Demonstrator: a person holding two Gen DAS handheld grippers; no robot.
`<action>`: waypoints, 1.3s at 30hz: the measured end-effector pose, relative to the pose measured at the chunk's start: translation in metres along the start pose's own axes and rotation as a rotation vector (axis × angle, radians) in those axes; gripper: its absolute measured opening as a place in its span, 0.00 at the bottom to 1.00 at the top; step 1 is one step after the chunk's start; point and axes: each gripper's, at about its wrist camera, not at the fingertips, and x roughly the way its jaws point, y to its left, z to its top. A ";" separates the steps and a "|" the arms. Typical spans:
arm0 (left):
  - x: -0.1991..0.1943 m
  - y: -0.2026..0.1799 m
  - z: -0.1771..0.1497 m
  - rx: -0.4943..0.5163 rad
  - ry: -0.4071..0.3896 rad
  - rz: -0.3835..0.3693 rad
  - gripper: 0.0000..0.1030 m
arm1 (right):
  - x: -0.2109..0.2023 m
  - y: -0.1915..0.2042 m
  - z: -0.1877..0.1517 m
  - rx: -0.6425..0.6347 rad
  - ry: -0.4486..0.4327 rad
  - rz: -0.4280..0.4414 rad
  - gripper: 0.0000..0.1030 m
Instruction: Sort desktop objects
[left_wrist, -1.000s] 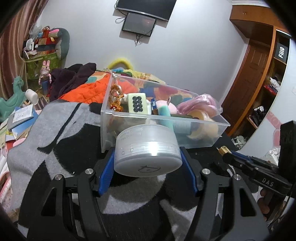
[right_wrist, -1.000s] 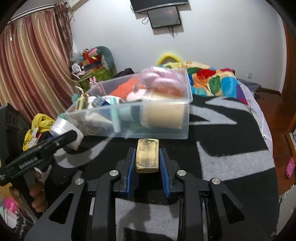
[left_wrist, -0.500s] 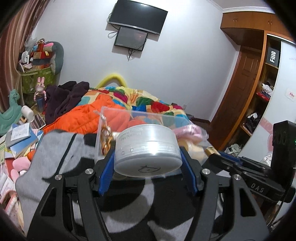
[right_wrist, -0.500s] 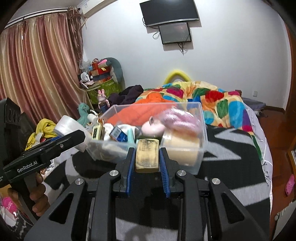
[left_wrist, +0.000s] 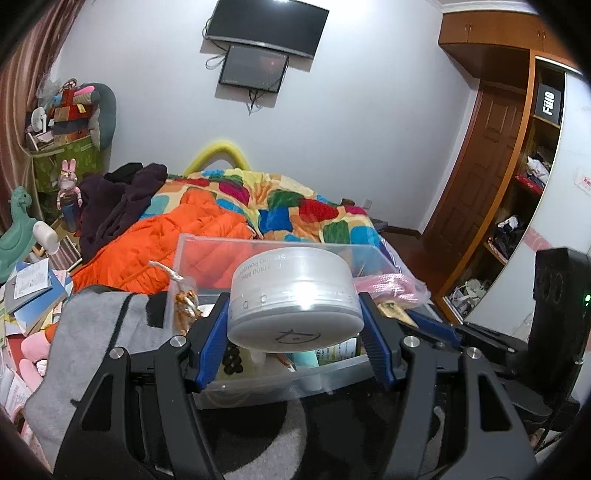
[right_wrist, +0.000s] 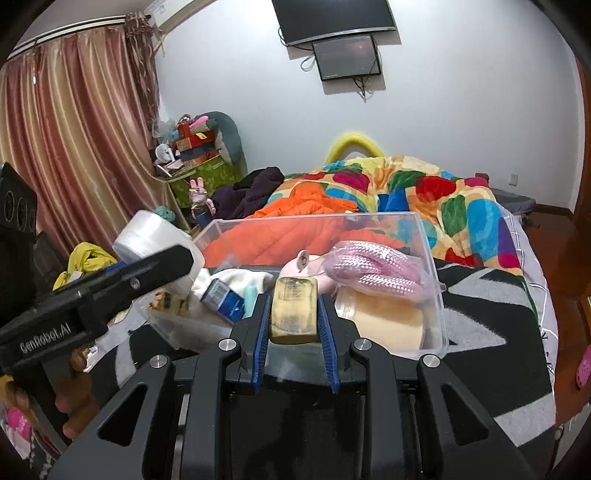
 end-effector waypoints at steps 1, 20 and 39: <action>0.005 0.000 -0.001 0.004 0.009 0.003 0.63 | 0.002 -0.001 0.001 0.002 0.002 0.002 0.22; 0.027 0.007 -0.012 -0.024 0.048 0.007 0.76 | 0.017 0.025 -0.005 -0.161 0.004 -0.153 0.23; 0.005 0.005 -0.009 -0.048 0.007 -0.020 0.86 | -0.010 0.036 -0.009 -0.197 -0.067 -0.198 0.55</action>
